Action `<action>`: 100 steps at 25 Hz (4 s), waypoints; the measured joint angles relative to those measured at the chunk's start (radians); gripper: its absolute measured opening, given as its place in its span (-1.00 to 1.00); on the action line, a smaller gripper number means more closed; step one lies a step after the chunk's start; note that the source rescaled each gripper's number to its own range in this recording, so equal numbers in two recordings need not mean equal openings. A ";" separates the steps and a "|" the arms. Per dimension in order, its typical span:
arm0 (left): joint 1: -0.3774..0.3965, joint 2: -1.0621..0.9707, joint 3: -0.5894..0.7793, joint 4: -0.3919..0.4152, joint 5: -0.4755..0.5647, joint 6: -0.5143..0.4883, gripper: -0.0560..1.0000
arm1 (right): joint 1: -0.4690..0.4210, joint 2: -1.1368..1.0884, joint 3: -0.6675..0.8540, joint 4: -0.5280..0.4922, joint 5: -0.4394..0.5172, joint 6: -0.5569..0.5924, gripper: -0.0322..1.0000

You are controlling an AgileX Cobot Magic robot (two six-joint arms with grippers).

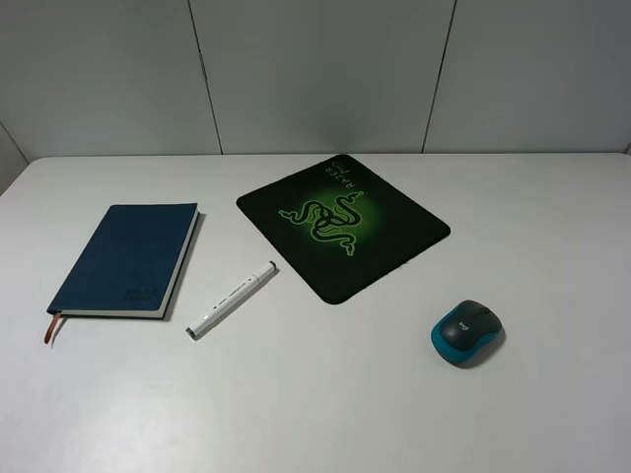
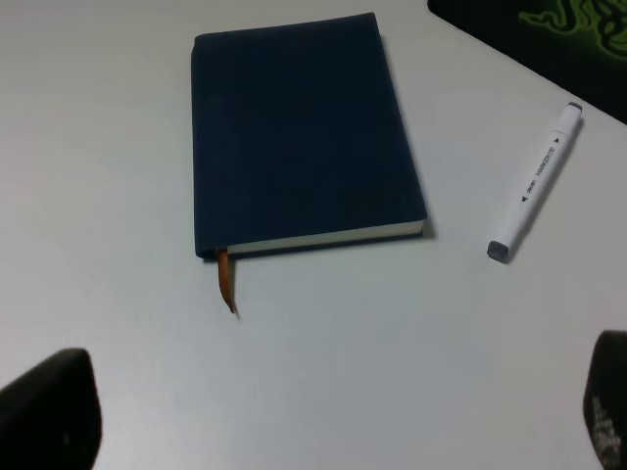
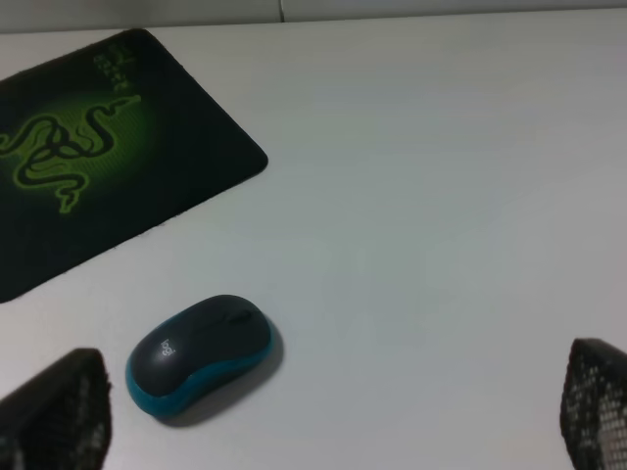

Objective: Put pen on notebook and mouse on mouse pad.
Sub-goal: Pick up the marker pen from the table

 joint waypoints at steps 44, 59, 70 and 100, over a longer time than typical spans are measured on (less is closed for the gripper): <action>0.000 0.442 -0.262 -0.007 0.018 0.014 1.00 | 0.000 0.000 0.000 0.000 0.000 0.000 1.00; -0.114 0.960 -0.420 -0.006 -0.006 0.029 1.00 | 0.000 0.000 0.000 0.000 0.000 0.000 1.00; -0.219 1.257 -0.464 -0.003 -0.091 0.019 1.00 | 0.000 0.000 0.000 0.000 0.000 0.000 1.00; -0.525 1.821 -0.698 0.065 -0.175 -0.054 1.00 | 0.000 0.000 0.000 0.000 0.000 0.000 1.00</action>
